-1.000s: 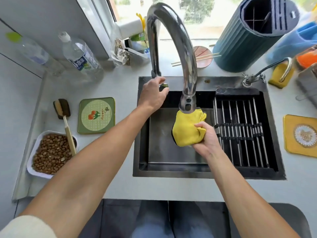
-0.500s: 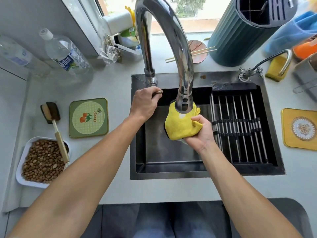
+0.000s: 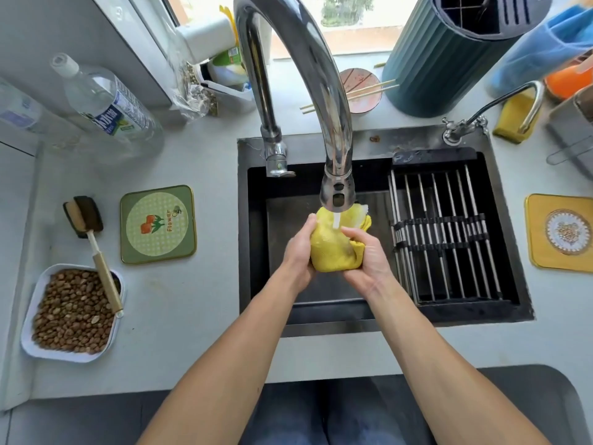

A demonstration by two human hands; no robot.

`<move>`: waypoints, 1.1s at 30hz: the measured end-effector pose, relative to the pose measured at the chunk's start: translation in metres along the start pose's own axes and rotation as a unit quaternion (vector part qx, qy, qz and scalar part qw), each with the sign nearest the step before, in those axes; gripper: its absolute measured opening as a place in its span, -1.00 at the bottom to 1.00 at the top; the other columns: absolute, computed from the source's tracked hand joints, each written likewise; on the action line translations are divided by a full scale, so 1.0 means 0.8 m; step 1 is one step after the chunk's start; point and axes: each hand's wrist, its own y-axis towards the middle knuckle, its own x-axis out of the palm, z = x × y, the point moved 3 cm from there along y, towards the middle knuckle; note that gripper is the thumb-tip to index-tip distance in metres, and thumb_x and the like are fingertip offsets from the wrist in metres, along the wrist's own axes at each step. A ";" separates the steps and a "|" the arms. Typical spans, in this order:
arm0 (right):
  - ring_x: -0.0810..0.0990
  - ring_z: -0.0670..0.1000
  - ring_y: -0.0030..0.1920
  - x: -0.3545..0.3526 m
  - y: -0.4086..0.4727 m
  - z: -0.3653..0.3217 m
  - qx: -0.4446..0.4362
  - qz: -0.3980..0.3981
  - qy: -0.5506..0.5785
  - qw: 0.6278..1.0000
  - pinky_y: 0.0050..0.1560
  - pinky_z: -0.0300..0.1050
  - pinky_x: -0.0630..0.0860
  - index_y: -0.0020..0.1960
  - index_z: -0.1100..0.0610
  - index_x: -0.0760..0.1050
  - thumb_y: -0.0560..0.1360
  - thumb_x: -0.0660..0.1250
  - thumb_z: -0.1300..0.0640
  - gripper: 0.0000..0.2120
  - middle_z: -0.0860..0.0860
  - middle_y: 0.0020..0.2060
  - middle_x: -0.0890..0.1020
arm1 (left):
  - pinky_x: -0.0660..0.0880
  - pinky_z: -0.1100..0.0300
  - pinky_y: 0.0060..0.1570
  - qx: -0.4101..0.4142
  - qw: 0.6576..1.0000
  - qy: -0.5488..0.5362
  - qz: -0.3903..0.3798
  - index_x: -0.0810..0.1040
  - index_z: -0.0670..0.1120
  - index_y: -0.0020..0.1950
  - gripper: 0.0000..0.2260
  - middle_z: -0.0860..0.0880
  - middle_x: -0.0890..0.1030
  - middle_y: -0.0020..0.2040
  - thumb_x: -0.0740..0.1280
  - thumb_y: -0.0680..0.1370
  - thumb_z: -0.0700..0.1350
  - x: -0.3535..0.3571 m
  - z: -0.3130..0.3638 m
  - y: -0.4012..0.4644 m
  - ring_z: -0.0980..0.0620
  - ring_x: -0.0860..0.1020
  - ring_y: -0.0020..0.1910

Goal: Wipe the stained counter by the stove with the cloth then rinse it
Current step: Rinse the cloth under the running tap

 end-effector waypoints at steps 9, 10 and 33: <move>0.77 0.17 -0.03 -0.021 0.028 -0.044 -0.072 0.159 -0.356 0.918 -0.12 0.21 0.72 0.11 0.07 0.68 0.64 0.28 -0.15 -0.67 0.12 0.08 0.75 | 0.53 -0.04 -0.16 0.239 0.908 0.329 0.104 0.60 -0.08 -0.01 -0.71 -0.08 0.69 -0.13 0.31 0.59 0.14 0.012 0.029 0.004 0.09 0.55 -0.21; 0.74 0.17 0.07 -0.017 0.030 -0.044 -0.069 0.174 -0.394 0.900 0.07 0.21 0.70 0.15 0.06 0.67 0.65 0.23 -0.21 -0.59 0.10 0.11 0.73 | 0.48 0.07 -0.26 0.252 0.891 0.362 0.112 0.57 0.02 -0.08 -0.74 0.00 0.67 -0.20 0.29 0.58 0.19 0.018 0.024 0.001 0.15 0.55 -0.27; 0.74 -0.02 -0.28 0.032 0.051 -0.013 -0.068 0.159 -0.264 0.949 -0.30 -0.11 0.65 -0.09 0.09 0.67 0.68 0.28 0.05 -0.73 -0.03 -0.29 0.76 | 0.58 -0.07 0.13 0.180 0.885 0.362 0.233 0.66 -0.14 0.10 -0.68 -0.22 0.71 0.11 0.23 0.70 0.07 0.009 0.036 0.037 -0.30 0.62 0.16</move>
